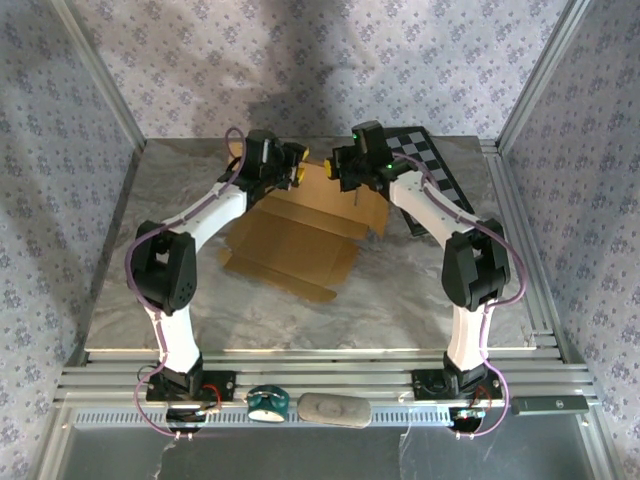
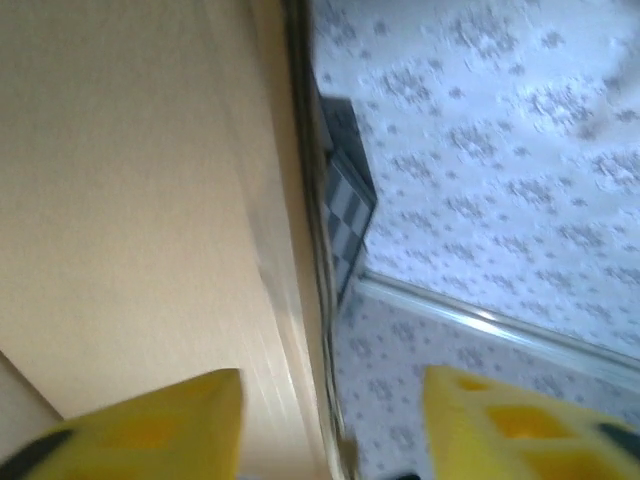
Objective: Fold the paper box
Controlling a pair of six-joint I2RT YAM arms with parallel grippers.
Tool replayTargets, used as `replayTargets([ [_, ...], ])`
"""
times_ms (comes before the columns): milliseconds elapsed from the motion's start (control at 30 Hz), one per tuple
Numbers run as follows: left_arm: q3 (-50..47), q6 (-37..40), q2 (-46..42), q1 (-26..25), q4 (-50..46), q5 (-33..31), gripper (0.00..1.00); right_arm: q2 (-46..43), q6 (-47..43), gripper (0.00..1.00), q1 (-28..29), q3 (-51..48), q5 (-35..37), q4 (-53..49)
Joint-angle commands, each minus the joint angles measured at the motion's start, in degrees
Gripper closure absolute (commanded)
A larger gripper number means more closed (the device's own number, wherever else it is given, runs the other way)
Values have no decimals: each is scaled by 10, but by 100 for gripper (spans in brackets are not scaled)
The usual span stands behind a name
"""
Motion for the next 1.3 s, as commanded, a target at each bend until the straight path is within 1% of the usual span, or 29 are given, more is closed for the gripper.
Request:
replayTargets([
  [0, 33, 22, -65, 14, -60, 53, 36, -11, -83, 100, -25, 0, 2, -32],
  [33, 47, 41, -72, 21, -98, 57, 35, -11, -111, 100, -32, 2, -9, -37],
  [133, 109, 143, -92, 50, -254, 59, 34, -9, -217, 100, -53, 15, -55, -63],
  [200, 146, 229, -98, 73, -334, 62, 34, -12, -289, 100, -66, 16, -92, -75],
  [233, 161, 262, -96, 84, -371, 62, 34, -16, -320, 100, -72, 15, -102, -86],
  [300, 182, 312, -83, 109, -428, 82, 36, -30, -379, 100, -84, -1, -116, -89],
  [367, 178, 338, -75, 121, -430, 101, 38, -45, -415, 100, -97, -25, -131, -71],
  [500, 183, 384, -49, 114, -422, 120, 39, -49, -453, 100, -119, -41, -185, -36],
  [600, 190, 398, -26, 105, -418, 133, 38, -47, -476, 100, -132, -31, -207, -52],
  [700, 191, 400, -11, 96, -406, 136, 38, -51, -473, 100, -142, -33, -225, -45],
  [833, 195, 392, 10, 80, -381, 139, 34, -51, -459, 100, -148, -32, -237, -40],
  [900, 204, 396, 22, 73, -384, 129, 34, -50, -453, 100, -149, -30, -241, -37],
  [1100, 206, 393, 50, 79, -371, 121, 32, -45, -435, 100, -153, -27, -252, -31],
  [1267, 235, 386, 71, 81, -359, 121, 32, -40, -430, 100, -153, -26, -259, -29],
])
